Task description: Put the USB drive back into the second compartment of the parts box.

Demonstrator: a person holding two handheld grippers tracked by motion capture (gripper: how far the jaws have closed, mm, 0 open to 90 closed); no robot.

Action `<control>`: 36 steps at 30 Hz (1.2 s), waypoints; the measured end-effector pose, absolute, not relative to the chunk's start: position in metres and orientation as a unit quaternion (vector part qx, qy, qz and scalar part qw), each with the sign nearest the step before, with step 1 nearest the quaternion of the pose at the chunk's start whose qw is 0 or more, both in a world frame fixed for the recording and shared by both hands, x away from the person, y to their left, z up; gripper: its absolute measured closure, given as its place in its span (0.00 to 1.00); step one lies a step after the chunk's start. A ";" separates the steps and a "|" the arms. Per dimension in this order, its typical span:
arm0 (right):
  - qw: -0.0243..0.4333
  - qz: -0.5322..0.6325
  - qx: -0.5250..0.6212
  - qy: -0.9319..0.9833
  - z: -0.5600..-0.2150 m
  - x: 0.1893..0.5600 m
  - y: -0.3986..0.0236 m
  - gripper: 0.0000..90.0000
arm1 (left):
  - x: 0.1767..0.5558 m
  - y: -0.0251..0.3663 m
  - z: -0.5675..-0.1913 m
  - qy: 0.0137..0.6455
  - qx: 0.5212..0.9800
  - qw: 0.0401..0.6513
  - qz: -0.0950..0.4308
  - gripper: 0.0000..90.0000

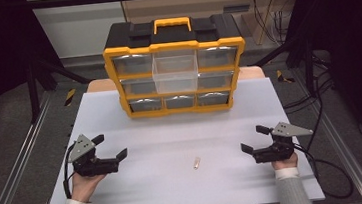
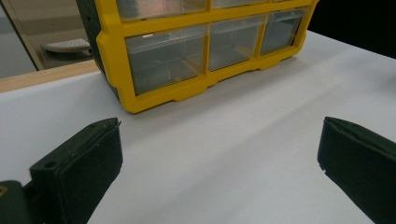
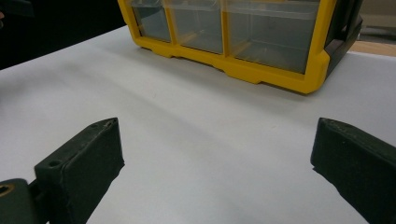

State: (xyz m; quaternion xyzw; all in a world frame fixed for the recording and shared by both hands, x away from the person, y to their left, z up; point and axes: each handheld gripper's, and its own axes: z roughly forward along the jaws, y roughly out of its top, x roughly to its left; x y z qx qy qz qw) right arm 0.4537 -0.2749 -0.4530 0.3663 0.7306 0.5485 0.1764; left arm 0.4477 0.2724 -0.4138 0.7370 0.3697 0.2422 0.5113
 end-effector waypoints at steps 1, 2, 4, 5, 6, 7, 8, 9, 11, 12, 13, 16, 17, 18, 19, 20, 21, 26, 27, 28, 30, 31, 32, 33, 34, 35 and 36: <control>0.176 0.547 0.368 0.731 -0.453 0.454 -0.275 0.03 | 0.448 0.269 -0.412 0.368 0.739 0.509 0.243 0.00; 0.176 0.548 0.367 0.731 -0.453 0.454 -0.275 0.03 | 0.448 0.267 -0.411 0.368 0.739 0.508 0.245 0.00; 0.177 0.548 0.365 0.731 -0.453 0.454 -0.275 0.03 | 0.449 0.263 -0.409 0.366 0.742 0.504 0.249 0.00; 0.177 0.549 0.364 0.731 -0.453 0.453 -0.275 0.03 | 0.449 0.261 -0.408 0.365 0.742 0.504 0.248 0.00; 0.179 0.549 0.363 0.732 -0.453 0.453 -0.275 0.03 | 0.450 0.259 -0.407 0.364 0.743 0.504 0.248 0.00; 0.179 0.549 0.363 0.732 -0.453 0.453 -0.275 0.03 | 0.450 0.259 -0.407 0.364 0.743 0.504 0.248 0.00; 0.178 0.549 0.364 0.731 -0.453 0.453 -0.275 0.03 | 0.450 0.255 -0.405 0.361 0.744 0.504 0.248 0.00; 0.178 0.549 0.364 0.731 -0.453 0.453 -0.275 0.03 | 0.450 0.255 -0.405 0.361 0.744 0.504 0.248 0.00; 0.177 0.548 0.365 0.731 -0.453 0.453 -0.275 0.03 | 0.450 0.250 -0.404 0.358 0.745 0.506 0.248 0.00; 0.177 0.549 0.364 0.731 -0.453 0.453 -0.275 0.03 | 0.450 0.248 -0.403 0.357 0.745 0.507 0.247 0.00; 0.177 0.549 0.364 0.731 -0.453 0.453 -0.275 0.03 | 0.451 0.246 -0.403 0.356 0.746 0.507 0.247 0.00; 0.176 0.548 0.365 0.732 -0.453 0.453 -0.275 0.03 | 0.451 0.239 -0.401 0.354 0.746 0.507 0.246 0.00; 0.178 0.548 0.365 0.731 -0.453 0.453 -0.275 0.03 | 0.451 0.238 -0.401 0.354 0.746 0.508 0.246 0.00; 0.177 0.548 0.364 0.732 -0.453 0.453 -0.275 0.03 | 0.451 0.235 -0.401 0.352 0.748 0.508 0.242 0.00; 0.177 0.548 0.364 0.732 -0.453 0.453 -0.275 0.03 | 0.452 0.234 -0.402 0.352 0.749 0.507 0.242 0.00; 0.177 0.548 0.364 0.732 -0.453 0.453 -0.275 0.03 | 0.452 0.232 -0.402 0.351 0.750 0.506 0.241 0.00; 0.177 0.548 0.364 0.732 -0.453 0.453 -0.275 0.03 | 0.452 0.230 -0.402 0.350 0.751 0.506 0.241 0.00; 0.179 0.548 0.364 0.731 -0.453 0.453 -0.275 0.03 | 0.453 0.219 -0.402 0.345 0.755 0.506 0.235 0.00; 0.179 0.548 0.364 0.731 -0.453 0.453 -0.275 0.03 | 0.453 0.219 -0.402 0.345 0.755 0.506 0.235 0.00; 0.179 0.549 0.363 0.731 -0.453 0.453 -0.275 0.03 | 0.454 0.216 -0.402 0.344 0.755 0.506 0.233 0.00; 0.178 0.550 0.364 0.730 -0.453 0.452 -0.275 0.03 | 0.454 0.213 -0.401 0.342 0.756 0.507 0.231 0.00; 0.178 0.550 0.364 0.730 -0.453 0.452 -0.275 0.03 | 0.454 0.211 -0.401 0.342 0.757 0.507 0.231 0.00; 0.180 0.550 0.362 0.731 -0.453 0.453 -0.275 0.03 | 0.454 0.209 -0.401 0.340 0.758 0.508 0.229 0.00; 0.180 0.550 0.361 0.731 -0.453 0.453 -0.275 0.03 | 0.454 0.207 -0.401 0.339 0.758 0.508 0.228 0.00; 0.181 0.550 0.362 0.731 -0.453 0.453 -0.275 0.03 | 0.455 0.205 -0.401 0.339 0.759 0.508 0.227 0.00; 0.179 0.549 0.362 0.732 -0.453 0.453 -0.275 0.03 | 0.455 0.202 -0.401 0.338 0.759 0.508 0.226 0.00; 0.179 0.549 0.362 0.732 -0.453 0.453 -0.275 0.03 | 0.455 0.200 -0.401 0.337 0.761 0.507 0.225 0.00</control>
